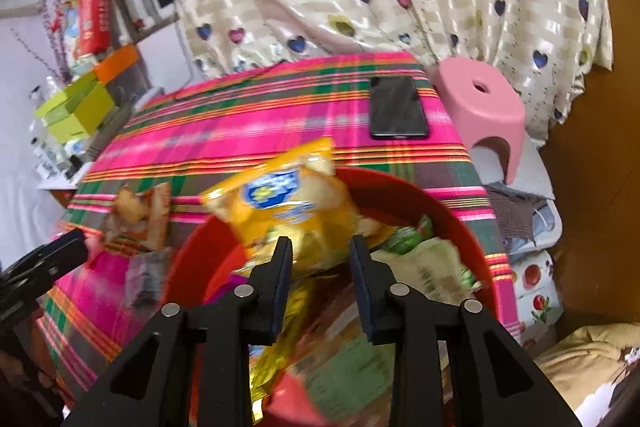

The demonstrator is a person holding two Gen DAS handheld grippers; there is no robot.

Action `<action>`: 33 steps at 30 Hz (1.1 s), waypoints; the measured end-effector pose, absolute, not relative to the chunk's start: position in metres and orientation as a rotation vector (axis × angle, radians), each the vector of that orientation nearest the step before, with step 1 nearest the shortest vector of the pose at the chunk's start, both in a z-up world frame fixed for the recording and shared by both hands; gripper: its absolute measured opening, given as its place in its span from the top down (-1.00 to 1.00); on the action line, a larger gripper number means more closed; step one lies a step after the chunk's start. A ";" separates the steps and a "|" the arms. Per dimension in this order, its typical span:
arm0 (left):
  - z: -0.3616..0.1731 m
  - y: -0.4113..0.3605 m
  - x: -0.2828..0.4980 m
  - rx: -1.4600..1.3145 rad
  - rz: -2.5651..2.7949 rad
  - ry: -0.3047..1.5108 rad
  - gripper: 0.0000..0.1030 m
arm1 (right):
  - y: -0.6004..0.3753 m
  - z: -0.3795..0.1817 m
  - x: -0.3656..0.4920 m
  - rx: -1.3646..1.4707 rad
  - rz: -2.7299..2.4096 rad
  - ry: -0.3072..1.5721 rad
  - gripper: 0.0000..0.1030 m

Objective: Organize snacks
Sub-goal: 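Withdraw both tools from the basket toward the remaining snacks, then grasp the pink cup with red lid with left tool while right tool grasps the bread packet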

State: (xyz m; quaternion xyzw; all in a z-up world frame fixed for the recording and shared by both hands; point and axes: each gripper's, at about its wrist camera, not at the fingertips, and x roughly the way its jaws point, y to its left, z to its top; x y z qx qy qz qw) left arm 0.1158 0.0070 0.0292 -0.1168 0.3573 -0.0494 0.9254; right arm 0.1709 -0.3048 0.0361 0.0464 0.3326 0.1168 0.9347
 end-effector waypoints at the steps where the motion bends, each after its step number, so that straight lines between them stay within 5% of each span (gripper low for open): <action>1: 0.028 0.009 0.114 -0.242 -0.096 0.735 -0.08 | -0.301 0.037 0.165 0.091 0.254 0.675 0.35; 33: 0.006 0.099 0.076 -0.257 0.133 0.762 -0.08 | -0.207 0.049 0.121 -0.028 0.489 0.659 -0.04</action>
